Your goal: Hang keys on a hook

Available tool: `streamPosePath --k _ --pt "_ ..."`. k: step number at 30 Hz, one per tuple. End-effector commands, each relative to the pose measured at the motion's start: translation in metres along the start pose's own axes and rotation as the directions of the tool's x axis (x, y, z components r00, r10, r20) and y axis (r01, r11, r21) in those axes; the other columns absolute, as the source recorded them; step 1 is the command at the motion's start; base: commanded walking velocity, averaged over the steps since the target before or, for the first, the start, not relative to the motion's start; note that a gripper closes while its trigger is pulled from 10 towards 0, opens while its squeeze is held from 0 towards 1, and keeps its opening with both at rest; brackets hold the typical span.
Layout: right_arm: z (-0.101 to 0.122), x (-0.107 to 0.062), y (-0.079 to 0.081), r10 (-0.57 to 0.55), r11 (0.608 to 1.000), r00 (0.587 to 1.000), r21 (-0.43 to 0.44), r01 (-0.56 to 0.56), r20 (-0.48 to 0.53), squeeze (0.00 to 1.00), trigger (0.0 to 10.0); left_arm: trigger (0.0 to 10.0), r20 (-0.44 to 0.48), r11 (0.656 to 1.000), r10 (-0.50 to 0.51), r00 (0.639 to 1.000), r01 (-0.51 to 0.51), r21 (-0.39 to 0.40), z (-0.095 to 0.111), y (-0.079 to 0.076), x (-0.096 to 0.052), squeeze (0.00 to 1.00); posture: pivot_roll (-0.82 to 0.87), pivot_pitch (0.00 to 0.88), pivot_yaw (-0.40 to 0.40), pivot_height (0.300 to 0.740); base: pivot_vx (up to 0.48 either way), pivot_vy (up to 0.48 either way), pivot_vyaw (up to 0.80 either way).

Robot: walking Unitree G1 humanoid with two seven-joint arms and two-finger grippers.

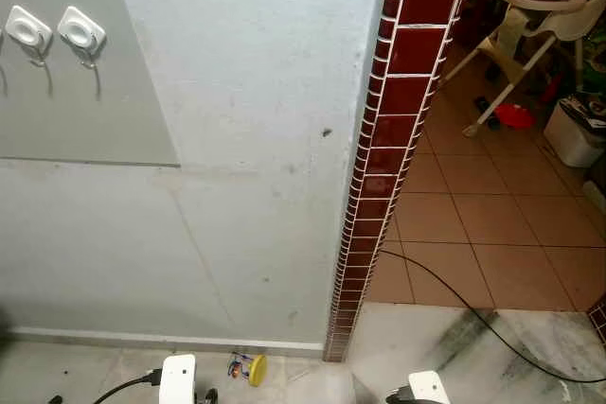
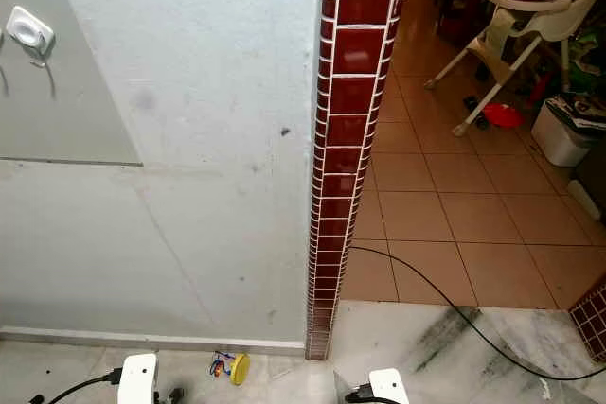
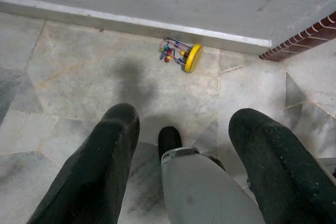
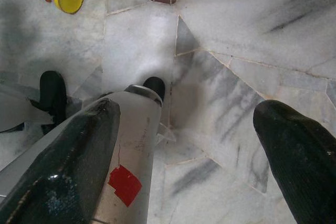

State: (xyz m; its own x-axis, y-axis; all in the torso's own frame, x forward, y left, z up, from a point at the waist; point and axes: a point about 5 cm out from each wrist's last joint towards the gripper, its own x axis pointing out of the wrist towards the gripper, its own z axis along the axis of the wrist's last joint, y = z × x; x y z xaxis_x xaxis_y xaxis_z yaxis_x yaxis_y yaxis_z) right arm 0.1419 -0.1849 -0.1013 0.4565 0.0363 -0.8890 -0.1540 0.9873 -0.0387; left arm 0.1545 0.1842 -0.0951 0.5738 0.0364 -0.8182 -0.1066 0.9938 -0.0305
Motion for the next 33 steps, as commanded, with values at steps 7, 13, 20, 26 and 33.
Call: streamPosePath --k 7,13,20,26,33 --pt "0.032 0.003 -0.006 0.028 0.999 0.998 -0.017 -0.027 0.062 0.00 10.0 10.0 -0.025 0.996 0.081 0.996 -0.082 -0.044 0.005 0.021 0.000 0.00 -0.08 0.000 0.000 0.740 0.000 0.000 0.00" --pt "0.035 0.004 -0.001 0.038 0.999 0.996 -0.024 -0.036 0.076 0.00 10.0 10.0 -0.030 0.998 0.062 0.998 -0.063 -0.031 0.003 0.017 0.000 0.00 -0.08 0.000 -0.001 0.740 0.000 0.000 0.00" --pt "0.035 0.004 0.000 0.070 0.995 0.995 -0.081 -0.064 0.072 0.00 10.0 10.0 -0.028 0.999 0.013 1.000 -0.012 0.053 0.001 0.012 -0.001 0.00 -0.08 0.000 -0.002 0.740 0.000 0.000 0.00" --pt "0.034 0.003 -0.003 0.068 0.993 0.995 -0.102 -0.062 0.066 0.00 10.0 10.0 -0.029 0.997 0.006 1.000 -0.004 0.081 0.001 0.013 -0.001 0.00 -0.08 0.000 -0.001 0.740 0.000 0.000 0.00" --pt "0.034 0.003 -0.006 0.072 0.991 0.995 -0.116 -0.064 0.062 0.00 10.0 10.0 -0.022 0.996 0.008 1.000 -0.006 0.087 0.002 0.015 -0.001 0.00 -0.08 0.000 -0.002 0.740 0.000 0.000 0.00"
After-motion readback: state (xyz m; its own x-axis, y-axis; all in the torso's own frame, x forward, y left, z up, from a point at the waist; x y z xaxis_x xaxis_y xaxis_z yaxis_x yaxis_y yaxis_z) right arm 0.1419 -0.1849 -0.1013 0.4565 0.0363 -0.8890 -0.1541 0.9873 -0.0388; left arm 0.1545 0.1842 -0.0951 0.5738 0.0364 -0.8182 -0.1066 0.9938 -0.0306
